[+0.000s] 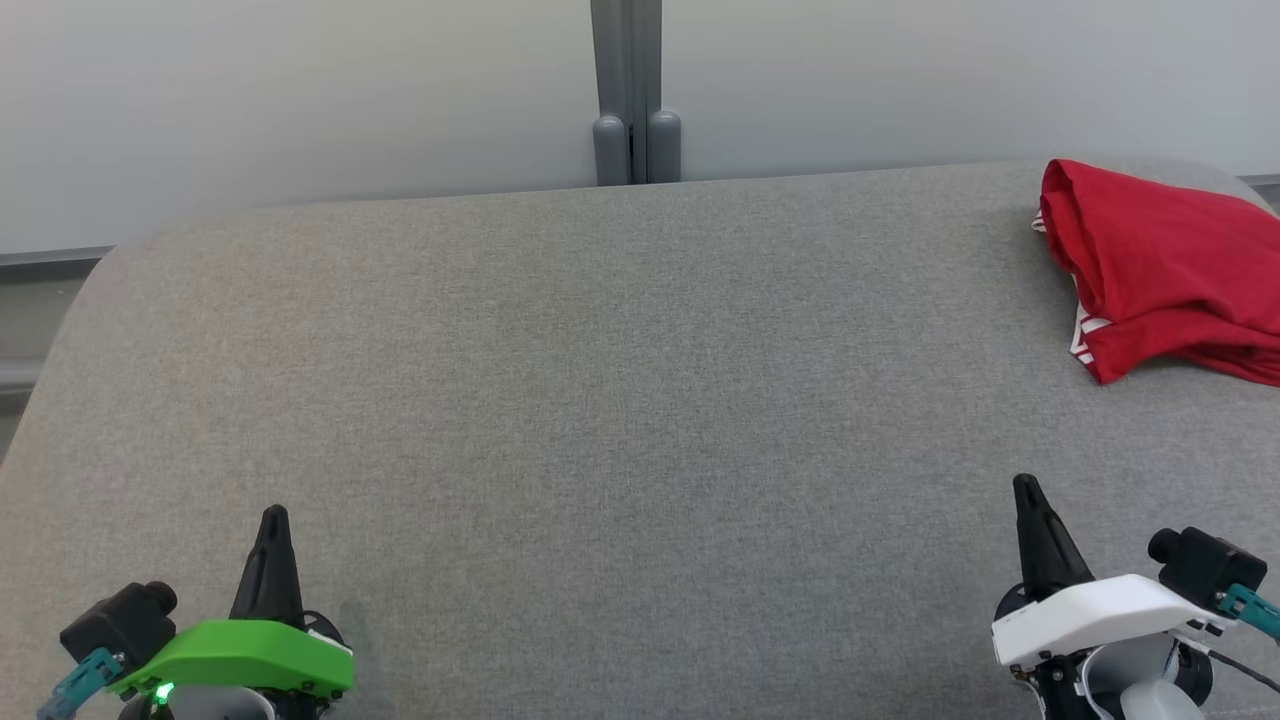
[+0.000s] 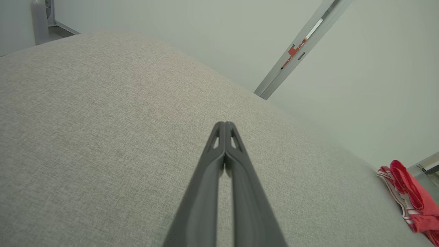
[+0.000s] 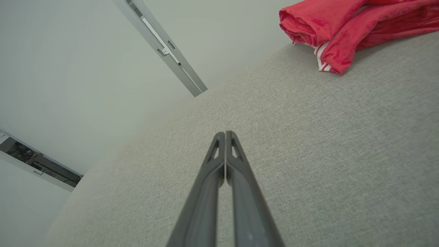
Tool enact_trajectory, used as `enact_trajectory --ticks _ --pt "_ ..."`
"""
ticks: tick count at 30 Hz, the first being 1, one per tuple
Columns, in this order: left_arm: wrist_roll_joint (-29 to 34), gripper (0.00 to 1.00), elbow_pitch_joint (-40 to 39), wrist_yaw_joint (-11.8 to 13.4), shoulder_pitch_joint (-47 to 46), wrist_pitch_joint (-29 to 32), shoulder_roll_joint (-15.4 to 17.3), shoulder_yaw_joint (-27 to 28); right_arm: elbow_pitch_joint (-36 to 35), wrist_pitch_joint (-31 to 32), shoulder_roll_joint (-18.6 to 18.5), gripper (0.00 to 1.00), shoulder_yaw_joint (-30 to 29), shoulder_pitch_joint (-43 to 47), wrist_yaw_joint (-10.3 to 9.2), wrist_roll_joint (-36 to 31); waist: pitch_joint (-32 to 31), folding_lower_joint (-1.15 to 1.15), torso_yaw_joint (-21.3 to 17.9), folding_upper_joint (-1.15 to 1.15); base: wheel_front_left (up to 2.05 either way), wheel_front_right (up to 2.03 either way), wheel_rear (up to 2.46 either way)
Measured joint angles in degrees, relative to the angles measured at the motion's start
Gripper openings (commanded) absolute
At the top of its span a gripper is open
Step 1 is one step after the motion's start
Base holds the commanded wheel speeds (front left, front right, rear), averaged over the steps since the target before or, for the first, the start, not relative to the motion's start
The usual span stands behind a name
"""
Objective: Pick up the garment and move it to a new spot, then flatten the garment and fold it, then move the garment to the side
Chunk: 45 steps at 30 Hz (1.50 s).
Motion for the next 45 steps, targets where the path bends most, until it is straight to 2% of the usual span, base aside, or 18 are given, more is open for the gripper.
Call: enact_trajectory --ticks 21,45 --pt "-15.1 0.0 -0.6 -1.2 -0.8 3.9 -1.0 1.9 0.0 4.3 0.3 0.0 -1.9 -1.6 -0.03 16.3 -0.1 0.0 -0.5 0.0 0.0 0.0 0.0" --pt "-29.6 0.0 -1.0 -2.0 -1.7 7.7 -1.8 3.7 0.0 8.3 0.5 0.0 -3.7 -2.8 -0.03 31.6 -0.1 0.0 -1.1 0.0 0.0 0.0 0.0"
